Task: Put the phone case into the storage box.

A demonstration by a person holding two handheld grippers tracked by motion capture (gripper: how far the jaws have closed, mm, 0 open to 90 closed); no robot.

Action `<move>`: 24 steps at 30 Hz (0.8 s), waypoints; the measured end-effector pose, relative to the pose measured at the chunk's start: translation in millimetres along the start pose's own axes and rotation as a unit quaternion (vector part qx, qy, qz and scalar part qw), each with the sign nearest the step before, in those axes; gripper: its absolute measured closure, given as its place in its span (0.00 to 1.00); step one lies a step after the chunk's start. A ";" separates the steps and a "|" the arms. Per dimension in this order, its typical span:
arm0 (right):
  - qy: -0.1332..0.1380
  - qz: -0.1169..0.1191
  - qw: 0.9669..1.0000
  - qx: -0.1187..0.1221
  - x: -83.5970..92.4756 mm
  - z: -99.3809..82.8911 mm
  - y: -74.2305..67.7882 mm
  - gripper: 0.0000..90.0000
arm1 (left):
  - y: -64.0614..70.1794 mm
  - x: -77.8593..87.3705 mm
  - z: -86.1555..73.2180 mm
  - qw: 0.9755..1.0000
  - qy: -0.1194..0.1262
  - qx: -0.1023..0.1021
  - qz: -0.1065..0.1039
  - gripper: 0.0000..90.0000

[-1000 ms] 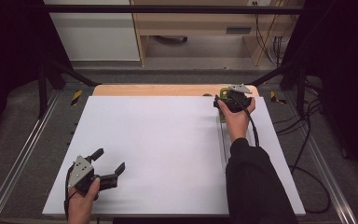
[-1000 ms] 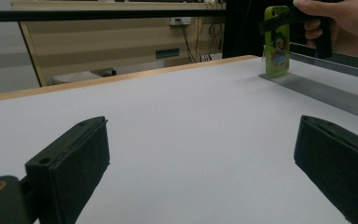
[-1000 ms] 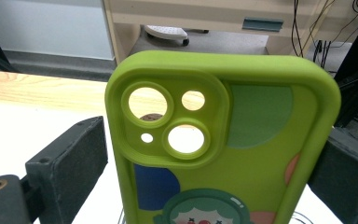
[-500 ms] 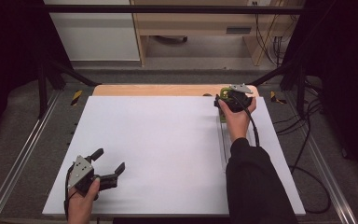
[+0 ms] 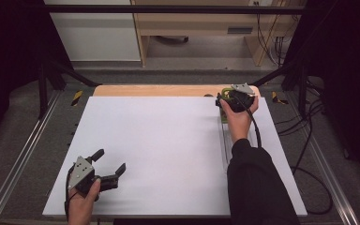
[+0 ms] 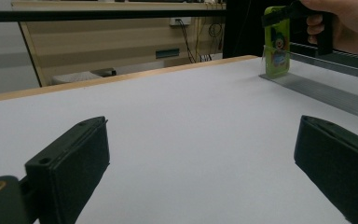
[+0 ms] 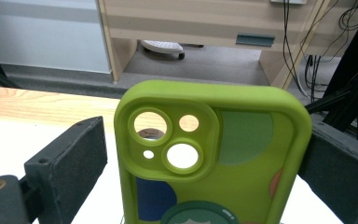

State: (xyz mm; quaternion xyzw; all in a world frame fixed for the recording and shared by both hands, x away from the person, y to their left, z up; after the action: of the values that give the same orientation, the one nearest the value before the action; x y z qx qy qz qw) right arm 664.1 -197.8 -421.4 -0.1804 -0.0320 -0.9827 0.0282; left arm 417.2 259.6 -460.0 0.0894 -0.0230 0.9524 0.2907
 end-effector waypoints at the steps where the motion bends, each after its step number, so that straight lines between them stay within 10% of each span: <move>1: 0.002 -0.001 1.000 0.002 0.4 0.4 0.0 0.07 | 0.0 0.0 0.0 1.000 0.000 0.000 0.000 0.03; 24: 0.026 -0.018 0.999 0.020 12.0 10.0 -1.1 0.05 | 0.2 0.0 0.0 1.000 0.000 0.000 0.000 0.03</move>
State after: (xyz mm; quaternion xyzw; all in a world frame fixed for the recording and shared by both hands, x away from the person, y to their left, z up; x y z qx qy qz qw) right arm 656.4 -196.5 -407.9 -0.1532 -0.0537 -0.9866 0.0151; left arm 417.1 259.4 -460.0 0.0897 -0.0235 0.9524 0.2905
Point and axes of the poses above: each handheld gripper's, and its own axes: x roughly backward along the jaws, z roughly out of its top, y roughly to its right, the point moved 2 cm from there along -x, roughly forward along the jaws, and after that the axes turned 1 degree about -z, right-handed, at the moved point
